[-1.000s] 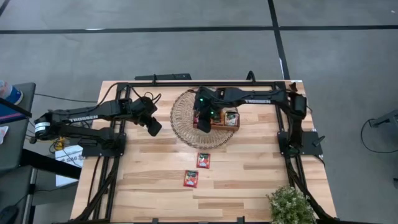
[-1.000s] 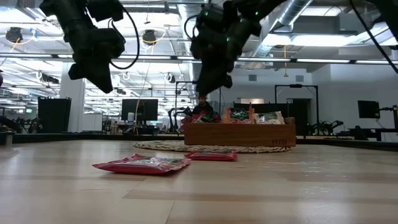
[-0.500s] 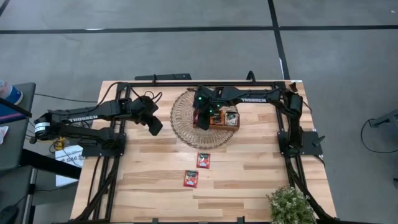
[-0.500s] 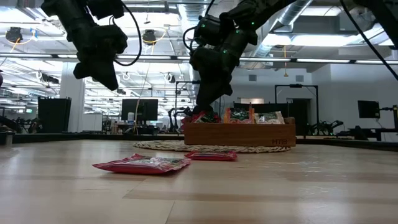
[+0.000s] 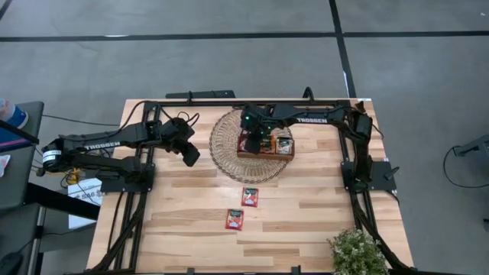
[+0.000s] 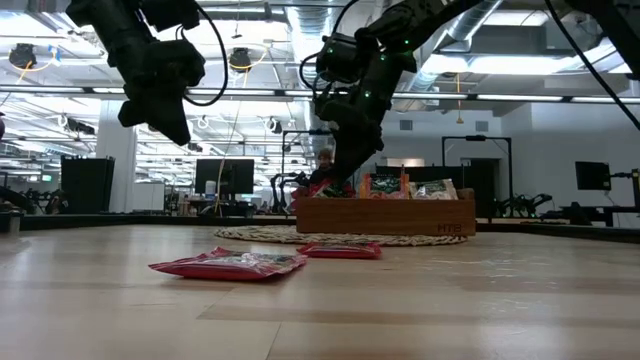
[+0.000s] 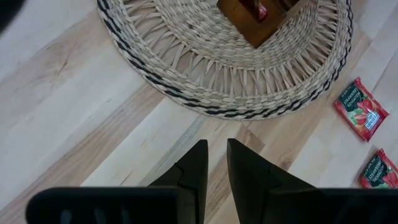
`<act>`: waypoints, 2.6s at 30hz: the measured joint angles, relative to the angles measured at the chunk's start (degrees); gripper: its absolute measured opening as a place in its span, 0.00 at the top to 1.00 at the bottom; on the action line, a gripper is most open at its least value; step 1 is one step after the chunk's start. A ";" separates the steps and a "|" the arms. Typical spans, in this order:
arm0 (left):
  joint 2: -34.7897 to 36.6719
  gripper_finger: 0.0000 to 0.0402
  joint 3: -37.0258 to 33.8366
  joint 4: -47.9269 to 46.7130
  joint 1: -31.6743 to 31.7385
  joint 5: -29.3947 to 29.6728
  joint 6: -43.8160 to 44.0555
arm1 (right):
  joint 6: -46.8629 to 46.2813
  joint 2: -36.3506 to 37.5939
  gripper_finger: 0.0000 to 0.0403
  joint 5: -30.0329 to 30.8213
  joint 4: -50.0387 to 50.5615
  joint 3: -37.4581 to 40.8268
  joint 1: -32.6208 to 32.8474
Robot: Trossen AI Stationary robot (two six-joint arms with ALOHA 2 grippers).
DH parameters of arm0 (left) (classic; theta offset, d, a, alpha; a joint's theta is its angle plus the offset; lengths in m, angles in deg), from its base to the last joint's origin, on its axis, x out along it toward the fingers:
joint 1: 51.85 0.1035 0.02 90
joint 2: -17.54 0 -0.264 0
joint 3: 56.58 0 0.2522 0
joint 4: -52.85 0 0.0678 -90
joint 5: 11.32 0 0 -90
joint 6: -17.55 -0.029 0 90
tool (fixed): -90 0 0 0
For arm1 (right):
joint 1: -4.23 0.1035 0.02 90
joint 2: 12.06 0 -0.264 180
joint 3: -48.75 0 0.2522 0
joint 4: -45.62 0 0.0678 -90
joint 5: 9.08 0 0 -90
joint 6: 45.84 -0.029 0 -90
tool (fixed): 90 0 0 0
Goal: Pick & Place Tea
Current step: Put the left red tea bag into the left slot of the wooden organizer
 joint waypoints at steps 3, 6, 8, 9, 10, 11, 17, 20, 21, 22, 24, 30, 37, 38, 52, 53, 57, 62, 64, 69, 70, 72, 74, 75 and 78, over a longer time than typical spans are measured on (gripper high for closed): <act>-0.02 0.87 0.00 0.00 0.00 0.00 0.02 | 0.00 0.00 0.71 -1.80 0.57 0.00 0.30; -0.02 0.87 0.00 0.04 0.00 0.00 0.00 | 0.45 0.00 0.71 -2.56 0.57 0.02 1.57; -0.02 0.87 0.00 0.07 0.00 0.00 -0.02 | 1.27 0.00 0.71 -2.01 0.57 0.02 2.42; -0.02 0.87 0.00 0.07 0.00 0.00 -0.07 | 1.54 0.00 0.71 -1.48 0.53 0.02 2.80; -0.02 0.87 0.00 0.07 0.00 0.00 -0.20 | 1.55 0.00 0.71 -0.92 0.39 0.02 3.09; -0.02 0.87 0.00 0.07 0.00 0.00 -0.20 | 1.54 0.00 0.71 -0.21 0.18 0.02 3.15; -0.02 0.87 0.00 0.17 0.00 0.00 -0.22 | 1.51 -2.43 0.71 1.11 -0.81 0.04 2.21; -0.04 0.87 0.00 0.28 -0.02 0.02 -0.22 | 1.53 -3.21 0.71 1.04 -0.08 -0.15 2.30; -0.04 0.87 0.00 0.30 -0.02 0.00 -0.22 | 1.51 -3.68 0.71 1.04 -0.53 -0.42 2.51; -0.04 0.87 0.00 0.33 -0.02 0.00 -0.34 | 1.51 -3.93 0.71 1.04 -0.84 -0.62 2.66; -0.04 0.87 0.00 0.60 -0.07 -0.12 -1.08 | 1.54 -3.85 0.71 1.04 0.22 -0.95 2.62; -0.04 0.87 0.00 1.42 -0.06 -0.46 -2.22 | 2.01 -3.56 0.71 1.09 -0.91 -3.00 2.97; -0.04 0.87 0.02 1.72 -0.04 -0.68 -2.58 | 2.43 -3.56 0.71 1.11 -1.40 -3.02 2.86; -0.04 0.87 0.02 1.74 -0.04 -0.72 -2.58 | 2.70 -3.56 0.71 1.11 -1.42 -3.02 2.86; -0.04 0.87 0.02 1.75 -0.04 -0.72 -4.07 | 3.45 -3.63 0.71 1.15 -2.99 -3.02 2.75; -0.04 0.87 0.02 1.75 -0.04 -0.72 -4.07 | 3.19 -3.58 0.71 1.16 -2.12 -3.02 2.75; -0.04 0.87 0.02 1.75 -0.02 -0.79 -4.07 | 3.19 -1.96 0.71 1.37 1.92 -3.16 3.35; -0.04 0.87 0.04 1.79 -0.02 -0.85 -4.07 | 5.41 -1.82 0.71 3.75 5.13 -2.93 3.87; -0.04 0.87 0.04 2.17 -0.02 -0.87 -4.07 | 5.55 -1.84 0.71 4.13 4.79 -2.66 3.67; -0.04 0.87 0.04 2.71 -0.02 -0.87 -4.89 | 5.93 -2.46 0.71 4.50 1.51 -2.72 2.58; -0.02 0.87 0.04 2.74 -0.02 -0.87 -4.90 | 5.97 -2.46 0.71 4.37 1.43 -2.72 2.27; -0.02 0.87 0.04 2.84 -0.02 -0.85 -4.92 | 6.00 -2.60 0.71 4.30 1.08 -2.80 1.95; -0.02 0.87 0.04 2.85 -0.02 -0.86 -4.90 | 6.07 -2.79 0.71 4.26 1.21 -2.74 1.81; -0.02 0.87 0.04 2.84 -0.02 -0.85 -4.91 | 6.21 -2.82 0.71 4.28 1.00 -2.73 1.80; -0.02 0.87 0.04 3.02 -0.02 -0.86 -4.92 | 6.47 -2.82 0.71 4.14 -0.28 -2.78 1.88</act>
